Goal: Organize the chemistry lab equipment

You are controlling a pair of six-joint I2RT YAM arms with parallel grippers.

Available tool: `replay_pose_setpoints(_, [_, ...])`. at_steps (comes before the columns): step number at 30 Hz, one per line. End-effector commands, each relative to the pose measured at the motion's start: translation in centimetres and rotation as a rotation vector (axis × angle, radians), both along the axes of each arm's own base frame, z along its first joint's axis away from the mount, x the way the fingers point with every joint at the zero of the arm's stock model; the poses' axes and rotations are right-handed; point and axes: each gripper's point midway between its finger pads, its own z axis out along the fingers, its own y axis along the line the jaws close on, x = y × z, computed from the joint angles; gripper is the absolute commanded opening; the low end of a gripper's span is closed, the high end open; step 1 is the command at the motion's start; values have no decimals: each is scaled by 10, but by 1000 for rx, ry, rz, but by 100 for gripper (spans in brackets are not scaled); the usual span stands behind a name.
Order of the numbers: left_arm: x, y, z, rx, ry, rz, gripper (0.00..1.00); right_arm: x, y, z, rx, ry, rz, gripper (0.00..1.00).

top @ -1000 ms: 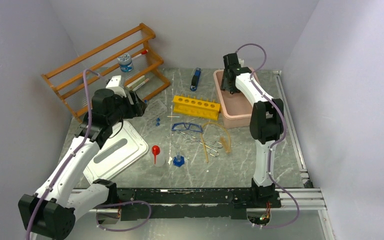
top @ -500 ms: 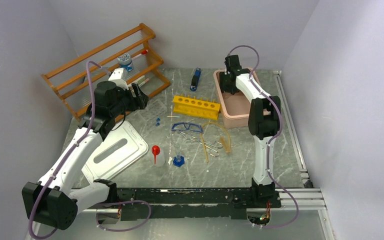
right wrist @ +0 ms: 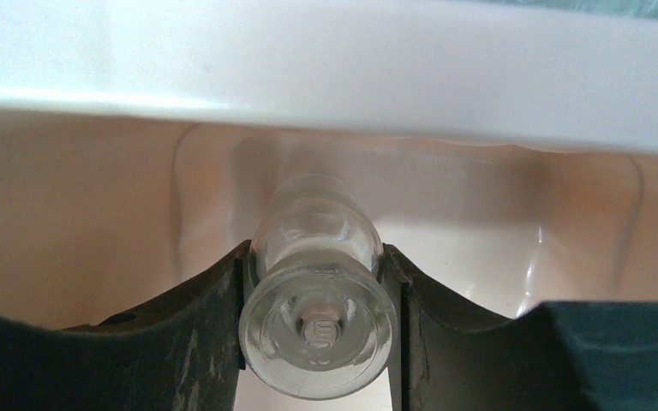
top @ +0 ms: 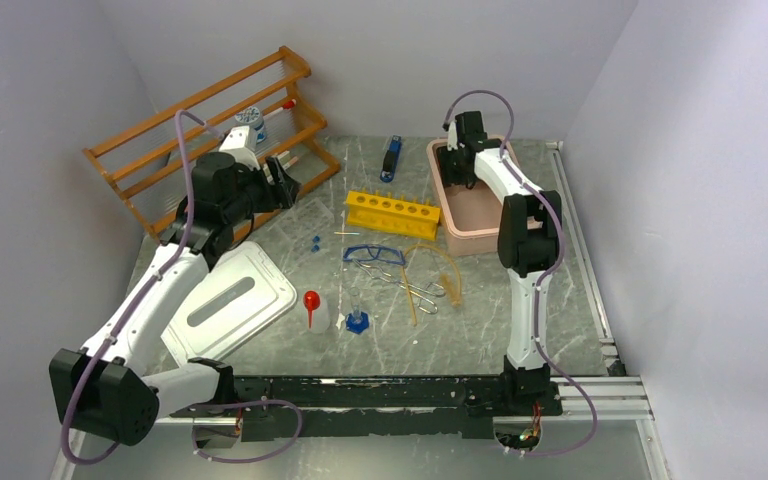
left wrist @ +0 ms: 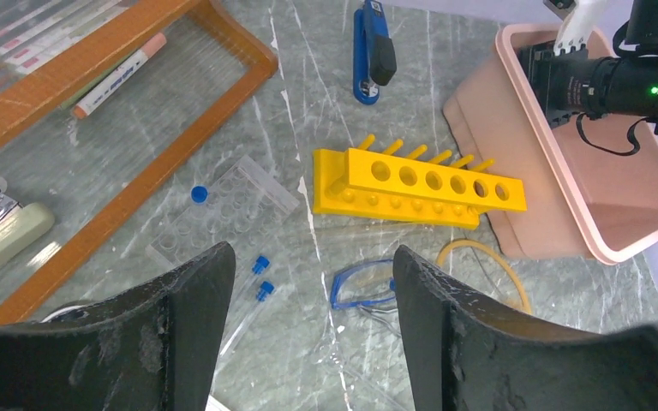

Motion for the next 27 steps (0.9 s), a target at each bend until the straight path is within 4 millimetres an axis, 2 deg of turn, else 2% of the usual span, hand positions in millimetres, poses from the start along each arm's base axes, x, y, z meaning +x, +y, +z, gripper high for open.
replay_pose_setpoints(1, [12, -13, 24, -14, -80, -55, 71, 14, -2, 1, -5, -48, 13, 42])
replay_pose_setpoints(5, [17, -21, 29, -21, -99, -94, 71, 13, 0, 5, 13, -54, 0, 54])
replay_pose_setpoints(8, [20, -23, 34, -25, -116, -100, 71, 14, 5, 19, 48, -85, -8, 64])
replay_pose_setpoints(11, [21, -21, 36, -10, -120, -93, 72, 14, 8, 36, 76, -104, -20, 69])
replay_pose_setpoints(20, [17, -9, 42, 9, -123, -42, 72, 0, -6, 117, 108, -220, -167, 73])
replay_pose_setpoints(24, [9, -2, 44, 15, -121, -17, 73, -20, -13, 159, 136, -261, -243, 74])
replay_pose_setpoints(27, [4, 4, 43, 27, -115, 10, 73, -41, -3, 187, 193, -276, -252, 73])
